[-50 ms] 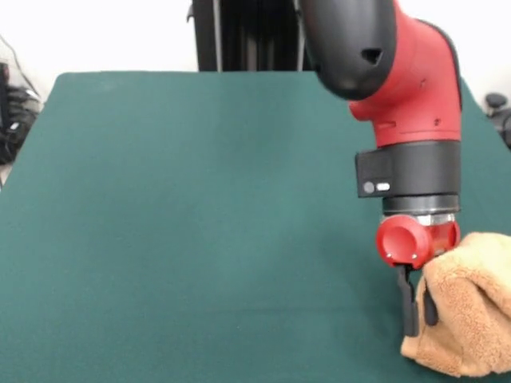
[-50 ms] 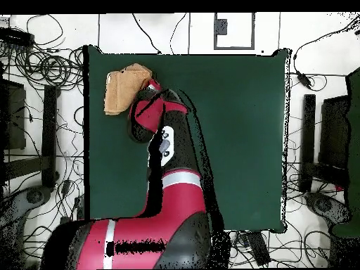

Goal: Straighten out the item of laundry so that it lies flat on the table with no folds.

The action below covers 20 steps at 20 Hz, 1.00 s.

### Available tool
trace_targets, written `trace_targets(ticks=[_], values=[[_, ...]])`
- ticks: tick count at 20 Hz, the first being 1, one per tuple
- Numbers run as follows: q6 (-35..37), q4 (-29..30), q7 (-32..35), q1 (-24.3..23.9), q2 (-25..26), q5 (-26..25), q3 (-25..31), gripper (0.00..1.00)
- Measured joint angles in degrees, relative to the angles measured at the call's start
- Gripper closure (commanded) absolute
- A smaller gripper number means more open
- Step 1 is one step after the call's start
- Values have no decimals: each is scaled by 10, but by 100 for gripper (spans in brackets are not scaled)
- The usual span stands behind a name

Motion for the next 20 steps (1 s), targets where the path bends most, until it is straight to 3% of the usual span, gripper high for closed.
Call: trace_targets(ticks=[11, 20], values=[[0, -24, 0, 22, 10, 23, -78, 0], [-2, -36, 0, 20, 27, 28, -96, 0]])
